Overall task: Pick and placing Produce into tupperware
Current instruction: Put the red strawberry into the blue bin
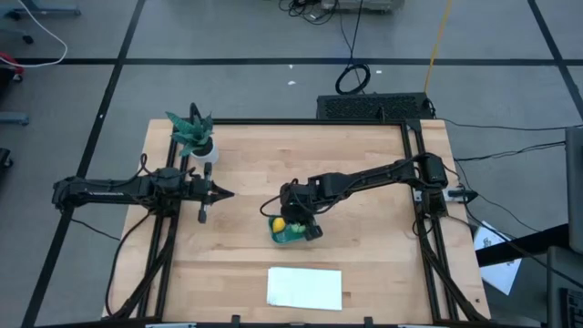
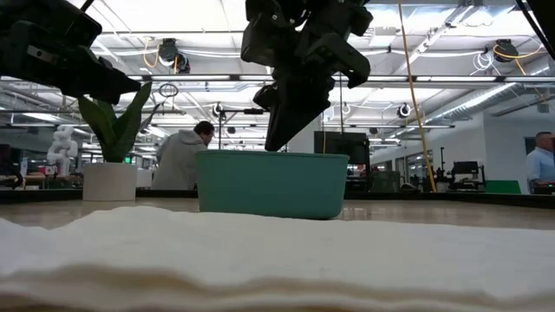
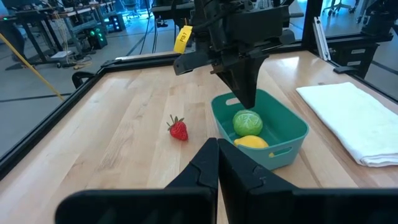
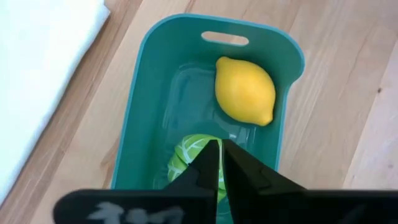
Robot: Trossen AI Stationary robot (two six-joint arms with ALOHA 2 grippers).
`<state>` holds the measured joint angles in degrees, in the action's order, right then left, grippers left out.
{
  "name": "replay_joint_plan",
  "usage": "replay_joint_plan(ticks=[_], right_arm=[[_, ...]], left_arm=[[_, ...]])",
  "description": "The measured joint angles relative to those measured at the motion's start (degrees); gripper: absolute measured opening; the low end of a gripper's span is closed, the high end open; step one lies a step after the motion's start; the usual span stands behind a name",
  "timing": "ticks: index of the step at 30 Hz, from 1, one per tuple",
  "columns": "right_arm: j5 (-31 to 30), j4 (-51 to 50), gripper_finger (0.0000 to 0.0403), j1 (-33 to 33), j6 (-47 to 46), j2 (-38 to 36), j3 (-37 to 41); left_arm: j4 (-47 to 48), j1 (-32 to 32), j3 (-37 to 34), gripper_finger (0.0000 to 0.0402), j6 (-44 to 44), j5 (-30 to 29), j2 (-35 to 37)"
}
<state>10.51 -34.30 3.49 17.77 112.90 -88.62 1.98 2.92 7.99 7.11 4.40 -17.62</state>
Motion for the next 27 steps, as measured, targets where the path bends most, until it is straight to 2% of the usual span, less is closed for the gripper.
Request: replay_joint_plan(ticks=[17, 27], right_arm=[[0.2, -1.9, 0.0001, 0.0, -2.1, -0.5, 0.0], [0.3, -2.4, 0.0000, 0.0, -3.6, -5.2, 0.0]], left_arm=[[0.0, 0.0, 0.0, 0.0005, -0.1, 0.0, 0.0], [0.0, 0.0, 0.0, 0.0005, -0.1, 0.0, 0.0]])
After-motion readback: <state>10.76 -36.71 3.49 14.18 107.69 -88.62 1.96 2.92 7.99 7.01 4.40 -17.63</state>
